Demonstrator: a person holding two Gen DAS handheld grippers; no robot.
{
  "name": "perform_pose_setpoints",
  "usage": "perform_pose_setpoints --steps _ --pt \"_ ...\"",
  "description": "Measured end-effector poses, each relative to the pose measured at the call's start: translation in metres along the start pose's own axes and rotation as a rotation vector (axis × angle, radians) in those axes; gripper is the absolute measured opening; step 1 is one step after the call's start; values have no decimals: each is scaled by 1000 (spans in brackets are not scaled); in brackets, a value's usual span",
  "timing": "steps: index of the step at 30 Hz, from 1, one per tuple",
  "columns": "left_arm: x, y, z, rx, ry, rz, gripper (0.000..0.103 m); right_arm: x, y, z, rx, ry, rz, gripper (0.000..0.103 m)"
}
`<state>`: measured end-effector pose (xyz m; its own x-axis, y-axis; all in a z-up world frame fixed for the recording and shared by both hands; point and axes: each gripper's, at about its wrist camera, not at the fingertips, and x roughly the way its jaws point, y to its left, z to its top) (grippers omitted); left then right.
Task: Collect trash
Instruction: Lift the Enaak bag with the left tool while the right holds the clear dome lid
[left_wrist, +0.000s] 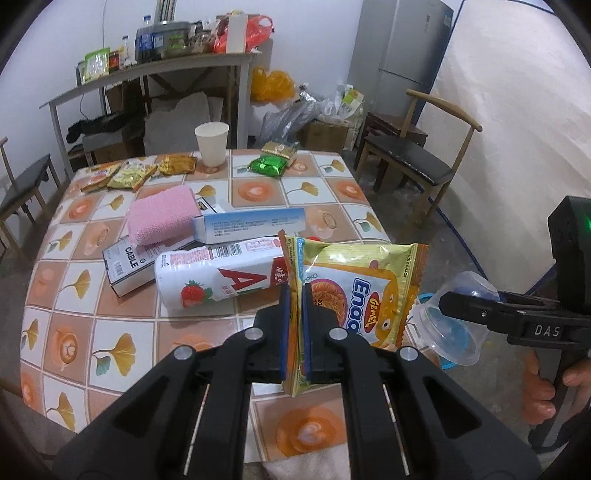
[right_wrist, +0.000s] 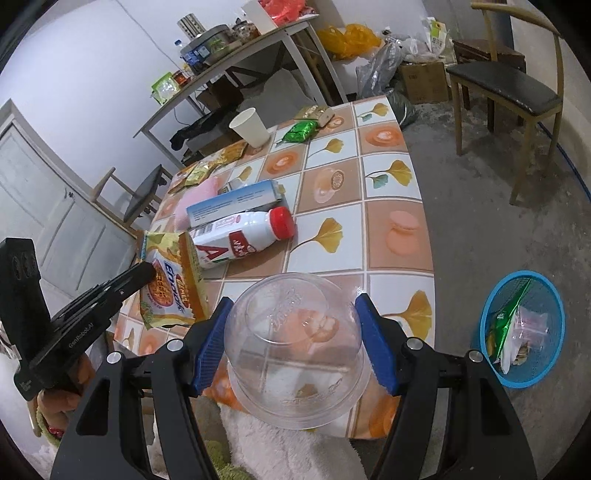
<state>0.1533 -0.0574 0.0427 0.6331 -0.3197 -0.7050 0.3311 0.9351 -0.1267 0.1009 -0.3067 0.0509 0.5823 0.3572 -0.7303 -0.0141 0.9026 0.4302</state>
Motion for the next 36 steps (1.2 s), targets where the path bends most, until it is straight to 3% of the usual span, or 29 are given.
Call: perform_pose_setpoints --steps 17,21,24,28,31,36 --pt "-49 -7 -21 42 -114 45 5 -35 26 -26 -40 -62 -5 66" --pt "-50 -4 -23 29 -109 29 5 -32 29 -27 -49 -63 -15 66" --pt "-39 11 -27 -37 -70 -35 5 -27 29 -27 -52 -68 -28 66" --pt "-2 45 -37 -204 18 -173 5 -7 26 -29 -66 -70 -66 66" --pt "26 63 -48 -297 60 -198 7 23 18 -30 -58 -37 -93 66" --pt "54 73 -59 -359 95 -203 8 63 11 -33 -66 -3 -132 66"
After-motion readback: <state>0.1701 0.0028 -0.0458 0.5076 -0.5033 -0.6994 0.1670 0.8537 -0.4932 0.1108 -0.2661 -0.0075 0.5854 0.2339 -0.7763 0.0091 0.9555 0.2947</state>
